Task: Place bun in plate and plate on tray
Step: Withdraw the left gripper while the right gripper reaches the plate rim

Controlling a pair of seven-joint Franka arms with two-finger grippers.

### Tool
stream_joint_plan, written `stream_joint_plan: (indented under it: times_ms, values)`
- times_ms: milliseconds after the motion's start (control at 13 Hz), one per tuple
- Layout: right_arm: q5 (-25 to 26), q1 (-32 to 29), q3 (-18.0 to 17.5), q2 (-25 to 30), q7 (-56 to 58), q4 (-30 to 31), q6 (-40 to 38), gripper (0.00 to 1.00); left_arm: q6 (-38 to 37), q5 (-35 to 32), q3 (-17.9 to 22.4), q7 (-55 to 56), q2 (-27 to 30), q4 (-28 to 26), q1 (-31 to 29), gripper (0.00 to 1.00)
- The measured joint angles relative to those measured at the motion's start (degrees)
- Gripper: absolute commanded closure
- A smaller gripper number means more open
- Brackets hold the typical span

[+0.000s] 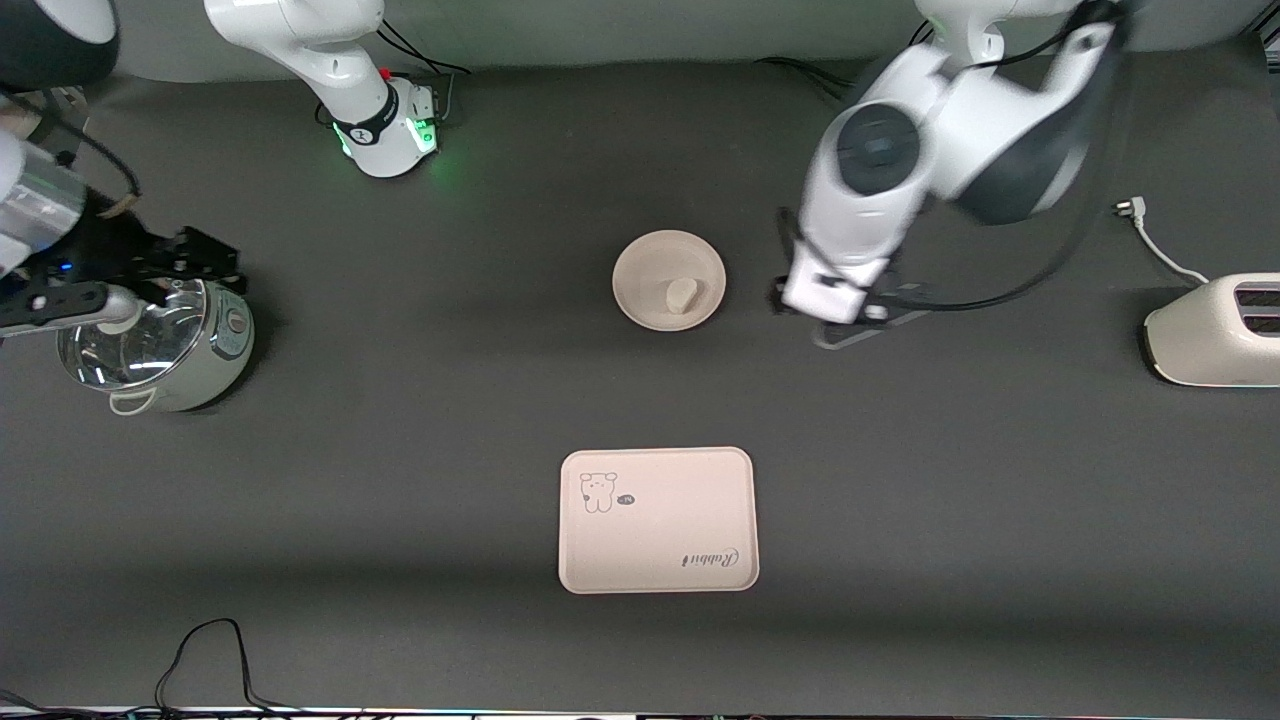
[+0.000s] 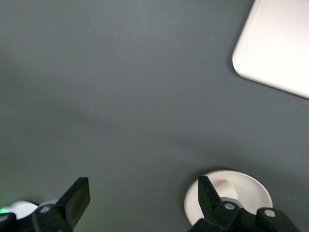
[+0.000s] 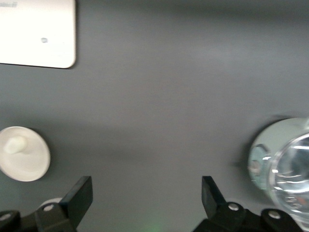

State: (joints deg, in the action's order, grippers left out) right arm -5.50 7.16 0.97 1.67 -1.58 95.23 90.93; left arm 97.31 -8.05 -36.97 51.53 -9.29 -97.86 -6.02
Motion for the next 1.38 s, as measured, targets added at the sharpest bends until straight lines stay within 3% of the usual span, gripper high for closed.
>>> stream_joint_plan:
  times_ms: [231, 308, 385, 615, 692, 923, 1154, 1385]
  values:
    - [-1.2, 10.3, -0.3, 0.2, -13.0, 0.0, 0.6, 0.00, -3.3, 0.2, 1.3, -17.2, 4.2, 0.5, -9.8, 0.00]
    - [-1.3, 14.7, -0.3, 0.2, -18.6, 0.1, 1.7, 0.00, -4.2, 0.3, 4.5, -22.7, 5.1, 0.5, -10.5, 0.00]
    - [-1.3, 19.3, -0.5, 0.1, -24.5, 0.2, 2.8, 0.00, -4.7, 0.4, 10.1, -27.5, 6.0, 0.5, -8.6, 0.00]
    - [-1.3, 32.9, -0.7, -1.0, -37.0, 1.1, 6.6, 0.00, -5.8, 0.6, 32.4, -36.0, 8.7, 0.5, 7.3, 0.00]
    - [-1.3, 36.1, -0.7, -1.7, -38.7, 1.4, 7.9, 0.00, -6.4, 0.6, 36.1, -37.0, 9.6, 0.1, 10.3, 0.00]
    - [-3.0, 42.1, -0.7, -4.2, -42.5, 1.6, 11.2, 0.00, -4.9, 0.6, 38.5, -37.6, 13.3, -4.7, 12.0, 0.00]
    - [-5.5, 42.5, -0.4, -4.5, -42.6, 2.7, 11.7, 0.00, -3.6, 1.1, 41.6, -41.4, 14.8, -6.9, 10.8, 0.00]
    - [-5.6, 42.5, -0.1, -2.3, -42.5, 8.5, 16.4, 0.00, -3.3, 2.9, 39.8, -44.5, 15.0, -7.0, 6.5, 0.00]
